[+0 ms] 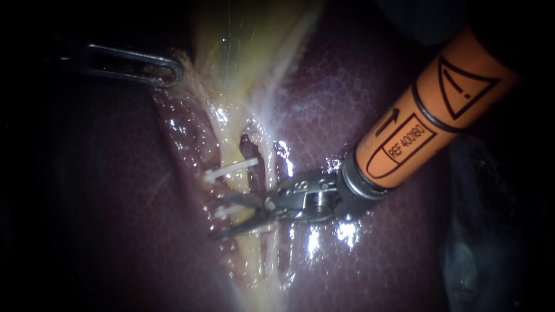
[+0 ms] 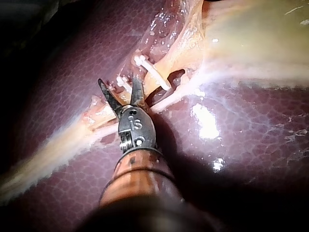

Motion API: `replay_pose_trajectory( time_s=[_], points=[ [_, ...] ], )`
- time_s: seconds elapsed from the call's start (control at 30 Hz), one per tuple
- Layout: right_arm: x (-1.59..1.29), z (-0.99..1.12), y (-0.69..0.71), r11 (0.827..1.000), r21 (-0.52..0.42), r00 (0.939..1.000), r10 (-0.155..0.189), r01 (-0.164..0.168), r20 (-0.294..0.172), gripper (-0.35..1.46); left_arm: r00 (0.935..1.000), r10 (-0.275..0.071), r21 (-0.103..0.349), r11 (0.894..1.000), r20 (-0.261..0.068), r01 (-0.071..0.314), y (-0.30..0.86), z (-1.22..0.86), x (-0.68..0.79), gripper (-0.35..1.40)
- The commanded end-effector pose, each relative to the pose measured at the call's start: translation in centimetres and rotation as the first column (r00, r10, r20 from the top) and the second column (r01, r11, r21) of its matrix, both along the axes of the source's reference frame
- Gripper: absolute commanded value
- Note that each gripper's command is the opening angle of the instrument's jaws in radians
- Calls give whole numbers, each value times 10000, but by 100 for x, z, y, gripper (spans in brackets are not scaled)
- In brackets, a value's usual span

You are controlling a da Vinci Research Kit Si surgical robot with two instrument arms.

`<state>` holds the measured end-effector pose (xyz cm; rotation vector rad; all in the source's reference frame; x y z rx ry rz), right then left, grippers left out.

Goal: Go to the cutting position left tube

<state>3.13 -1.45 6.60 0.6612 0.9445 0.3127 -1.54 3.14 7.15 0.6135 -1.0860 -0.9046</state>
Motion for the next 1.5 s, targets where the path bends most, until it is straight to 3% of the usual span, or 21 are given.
replay_pose_trajectory(
  time_s=[0.03, 0.2, 0.53, 0.7, 1.13, 1.5],
  points=[
    [0, -1, 0, 10000, -1, 10000, -9, 9, -4, 136, 10000, 0, -1, 10000, 1, 0, 0, 0, 0, -35],
    [-8, -13, 2, 9999, 106, 10000, -20, 21, -16, 136, 10000, 4, -1, 10000, 3, -4, 0, 0, 0, -35],
    [-40, -51, 25, 9994, 338, 9999, -50, 55, -149, 131, 10000, 9, -1, 10000, 6, -9, 0, 1, 1, -35],
    [-54, -56, 33, 9995, 321, 9999, 18, -14, -105, 129, 10000, 11, -1, 10000, 7, -11, 1, 1, 1, -35],
    [-56, -24, 32, 9959, 841, 9993, 315, -331, 208, 134, 10000, 10, -1, 10000, 7, -10, 1, 1, 1, -35],
    [-59, 16, 35, 9809, 1944, 9998, 71, -107, 196, 136, 10000, 1, -9, 10000, -1, -1, 0, 2, 0, -35]
  ],
)
